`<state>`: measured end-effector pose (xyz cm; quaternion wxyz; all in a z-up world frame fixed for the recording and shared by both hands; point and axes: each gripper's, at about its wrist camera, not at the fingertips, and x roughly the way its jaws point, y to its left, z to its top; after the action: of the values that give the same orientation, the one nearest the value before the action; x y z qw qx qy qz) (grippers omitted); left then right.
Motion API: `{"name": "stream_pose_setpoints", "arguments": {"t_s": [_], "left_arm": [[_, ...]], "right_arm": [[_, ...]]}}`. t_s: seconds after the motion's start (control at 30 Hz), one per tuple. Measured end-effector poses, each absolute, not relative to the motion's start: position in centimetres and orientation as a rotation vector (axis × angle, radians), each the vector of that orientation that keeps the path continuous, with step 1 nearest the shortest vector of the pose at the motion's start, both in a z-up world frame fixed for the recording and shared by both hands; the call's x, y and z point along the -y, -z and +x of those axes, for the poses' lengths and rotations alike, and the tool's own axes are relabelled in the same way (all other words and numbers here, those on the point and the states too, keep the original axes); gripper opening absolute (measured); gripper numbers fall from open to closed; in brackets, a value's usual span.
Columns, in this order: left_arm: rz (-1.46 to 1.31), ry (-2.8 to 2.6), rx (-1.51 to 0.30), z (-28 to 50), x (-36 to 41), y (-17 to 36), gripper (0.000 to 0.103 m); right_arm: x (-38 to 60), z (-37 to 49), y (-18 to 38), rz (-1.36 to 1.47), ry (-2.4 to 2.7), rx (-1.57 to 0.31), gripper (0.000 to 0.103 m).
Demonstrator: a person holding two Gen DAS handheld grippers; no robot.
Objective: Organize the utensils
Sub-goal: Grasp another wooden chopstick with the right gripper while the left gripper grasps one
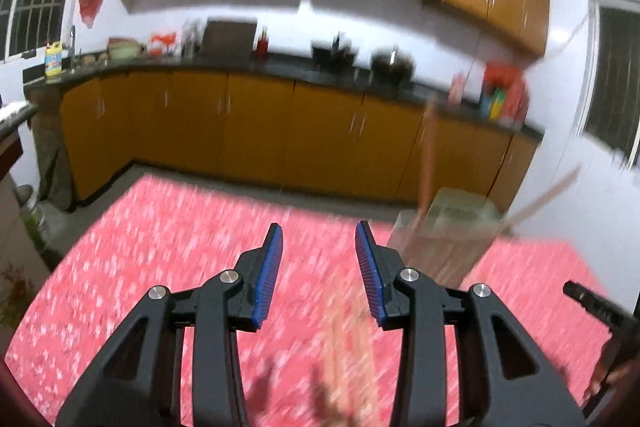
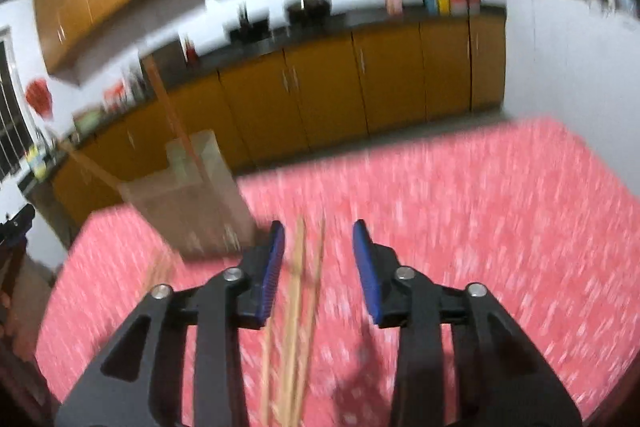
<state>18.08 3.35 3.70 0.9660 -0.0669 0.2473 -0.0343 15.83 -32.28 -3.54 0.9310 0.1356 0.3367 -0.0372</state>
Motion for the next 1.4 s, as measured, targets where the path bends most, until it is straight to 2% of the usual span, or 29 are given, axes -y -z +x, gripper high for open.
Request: {"name": "stream_pose_setpoints", "arguments": {"t_s": [0.07, 0.2, 0.37, 0.53, 0.63, 1.17, 1.4], "left_arm": [[-0.116, 0.072, -0.595, 18.1, -3.7, -0.6, 0.039], [-0.111, 0.097, -0.706, 17.7, -3.7, 3.5, 0.039], [-0.120, 0.122, -0.762, 16.8, -3.6, 6.4, 0.039], [-0.132, 0.143, -0.788, 16.6, -2.8, 6.5, 0.039], [-0.130, 0.157, -0.803, 16.5, -2.7, 7.0, 0.037], [-0.039, 0.217, -0.875, 15.9, -0.4, 8.7, 0.019], [0.020, 0.217, -0.885, 15.7, 0.6, 9.3, 0.018]], "right_arm": [[31.5, 16.2, 6.7, 0.289, 0.053, -0.786, 0.017], [30.2, 16.0, 9.7, 0.308, 0.020, -0.853, 0.016], [28.7, 16.2, 10.3, 0.267, -0.002, -0.870, 0.016], [28.2, 16.4, 11.6, 0.231, 0.000, -0.906, 0.015], [27.9, 16.2, 11.9, 0.177, 0.028, -0.898, 0.008], [30.8, 16.2, 11.7, 0.213, 0.127, -0.882, 0.008], [30.5, 16.2, 11.8, 0.204, 0.121, -0.886, 0.008]]}}
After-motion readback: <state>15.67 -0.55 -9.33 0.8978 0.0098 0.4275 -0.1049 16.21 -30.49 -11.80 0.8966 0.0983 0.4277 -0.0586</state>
